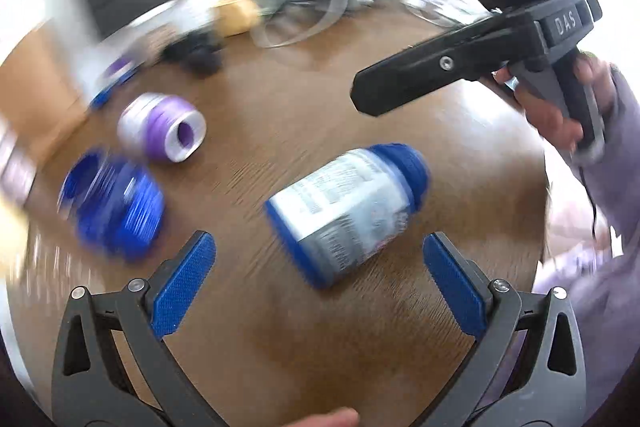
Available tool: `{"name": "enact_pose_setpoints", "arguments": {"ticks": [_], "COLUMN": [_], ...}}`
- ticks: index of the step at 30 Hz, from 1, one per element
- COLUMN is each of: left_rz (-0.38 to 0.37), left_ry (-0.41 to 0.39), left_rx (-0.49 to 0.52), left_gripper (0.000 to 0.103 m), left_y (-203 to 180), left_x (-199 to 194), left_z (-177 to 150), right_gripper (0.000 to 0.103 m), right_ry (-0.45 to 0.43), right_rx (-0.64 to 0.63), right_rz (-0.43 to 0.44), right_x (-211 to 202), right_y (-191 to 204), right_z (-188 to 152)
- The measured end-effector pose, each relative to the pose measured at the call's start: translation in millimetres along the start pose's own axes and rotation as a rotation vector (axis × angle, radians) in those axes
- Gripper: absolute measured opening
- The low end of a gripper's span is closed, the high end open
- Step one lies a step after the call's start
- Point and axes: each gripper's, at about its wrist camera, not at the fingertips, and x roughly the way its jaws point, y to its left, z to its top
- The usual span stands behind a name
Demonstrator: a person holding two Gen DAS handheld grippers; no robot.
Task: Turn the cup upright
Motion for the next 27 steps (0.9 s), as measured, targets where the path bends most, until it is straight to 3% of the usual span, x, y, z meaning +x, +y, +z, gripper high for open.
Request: {"name": "enact_pose_setpoints", "arguments": {"ticks": [4,5,7,8,11,17,22,27], "left_rz": [-0.119,-0.129,-0.147,-0.135,-0.068,0.064,0.138,0.175], "left_ry": [0.028,0.037,0.049,0.050,0.044,0.045,0.044,0.028], "left_rx": [0.117,0.134,0.124,0.104,0.034,-0.145,-0.230,-0.292], "left_gripper": [0.099,0.090,0.083,0.076,0.069,0.065,0.061,0.060], "left_y": [2.8,2.5,4.0,5.6,8.4,12.1,-5.0,-4.1], "left_x": [24.9,33.2,43.2,45.9,45.0,38.2,30.1,33.5], "left_z": [21.2,24.9,27.1,26.6,18.4,4.5,-9.5,-12.6], "right_gripper": [0.078,0.078,0.078,0.078,0.078,0.078,0.078,0.078], "right_ry": [-0.006,-0.004,-0.001,-0.004,-0.004,0.016,0.034,0.065], "right_rx": [0.065,0.086,0.117,0.131,0.158,0.211,0.336,0.399], "right_rz": [-0.005,-0.013,-0.030,-0.034,-0.053,0.000,0.082,0.007], "right_x": [-13.3,-13.9,-16.1,-20.0,-19.3,-1.4,21.7,45.1], "right_y": [-11.5,-17.6,-24.6,-27.9,-35.2,-40.3,-40.3,-31.9], "right_z": [-22.5,-26.2,-33.5,-39.1,-44.6,-42.8,-36.0,-19.9]}}
